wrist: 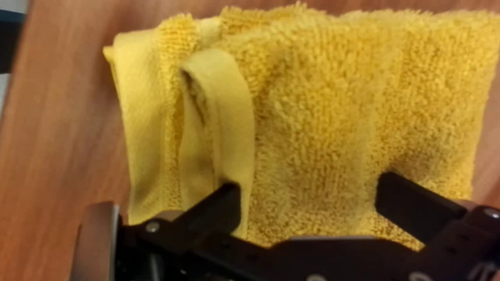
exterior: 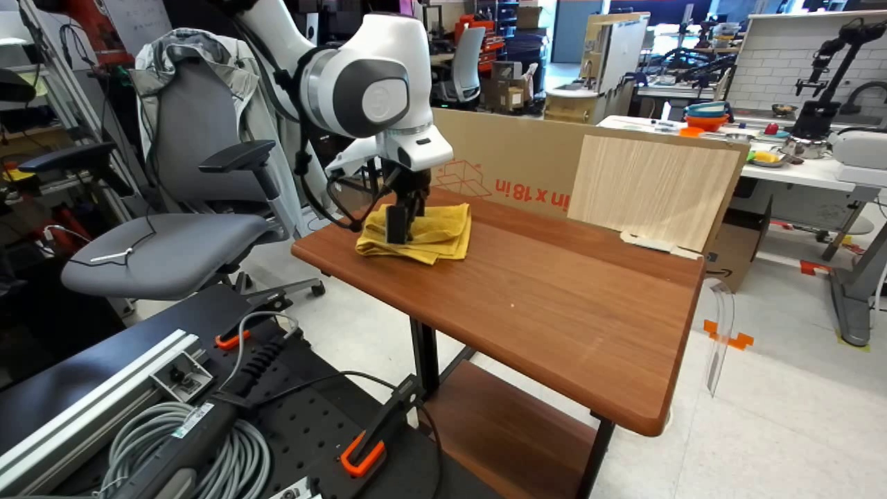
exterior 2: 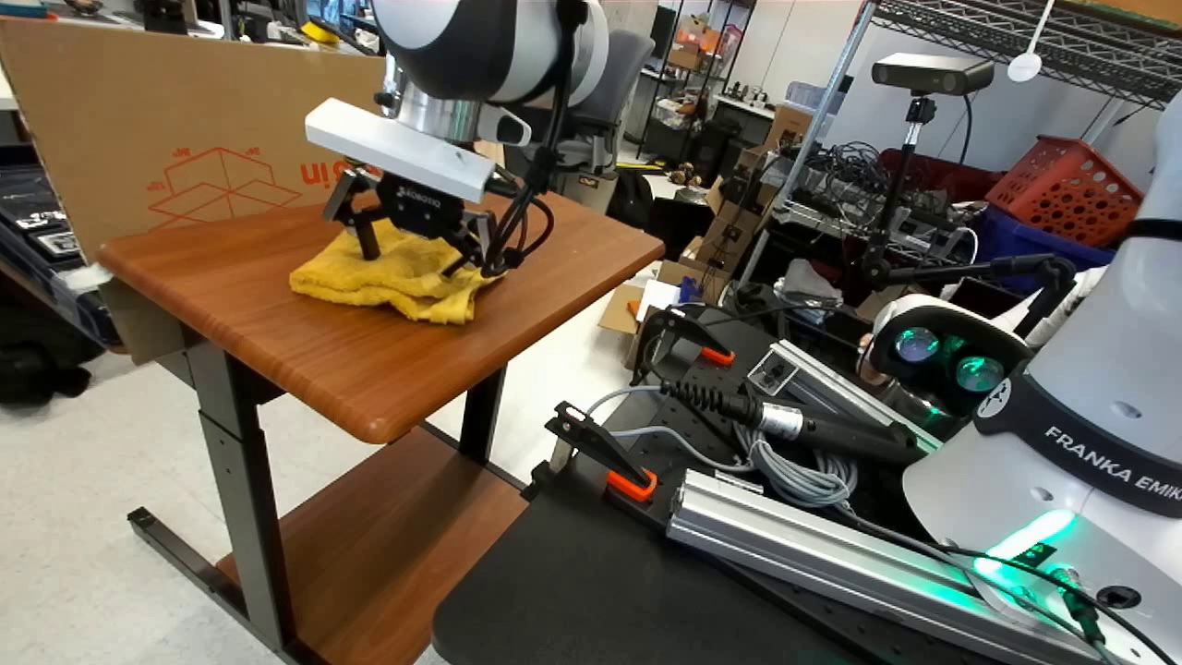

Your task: Wipe the tabletop with the yellow towel

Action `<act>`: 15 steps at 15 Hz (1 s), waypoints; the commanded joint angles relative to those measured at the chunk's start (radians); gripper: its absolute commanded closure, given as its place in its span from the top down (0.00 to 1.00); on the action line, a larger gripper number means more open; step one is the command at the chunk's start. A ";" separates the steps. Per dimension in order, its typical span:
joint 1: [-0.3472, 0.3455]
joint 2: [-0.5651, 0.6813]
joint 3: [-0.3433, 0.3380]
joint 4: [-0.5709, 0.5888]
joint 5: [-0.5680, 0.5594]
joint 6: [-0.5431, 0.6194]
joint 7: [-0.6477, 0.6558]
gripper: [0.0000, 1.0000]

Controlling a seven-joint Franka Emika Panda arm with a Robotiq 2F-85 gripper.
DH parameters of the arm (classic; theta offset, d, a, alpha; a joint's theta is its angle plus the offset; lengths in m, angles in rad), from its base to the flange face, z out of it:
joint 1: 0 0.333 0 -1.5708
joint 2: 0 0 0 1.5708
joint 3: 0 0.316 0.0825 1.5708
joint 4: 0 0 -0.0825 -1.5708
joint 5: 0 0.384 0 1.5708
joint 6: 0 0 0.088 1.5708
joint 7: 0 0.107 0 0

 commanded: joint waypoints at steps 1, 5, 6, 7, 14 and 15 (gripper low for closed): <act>0.007 0.129 -0.098 0.164 -0.005 0.081 0.080 1.00; -0.032 0.235 -0.195 0.354 0.013 0.041 0.186 1.00; -0.060 0.242 -0.207 0.379 0.020 0.027 0.201 1.00; -0.104 0.240 -0.206 0.392 0.030 0.005 0.198 1.00; -0.360 0.223 -0.216 0.398 0.095 -0.129 0.204 1.00; -0.385 0.219 -0.223 0.389 0.098 -0.161 0.208 1.00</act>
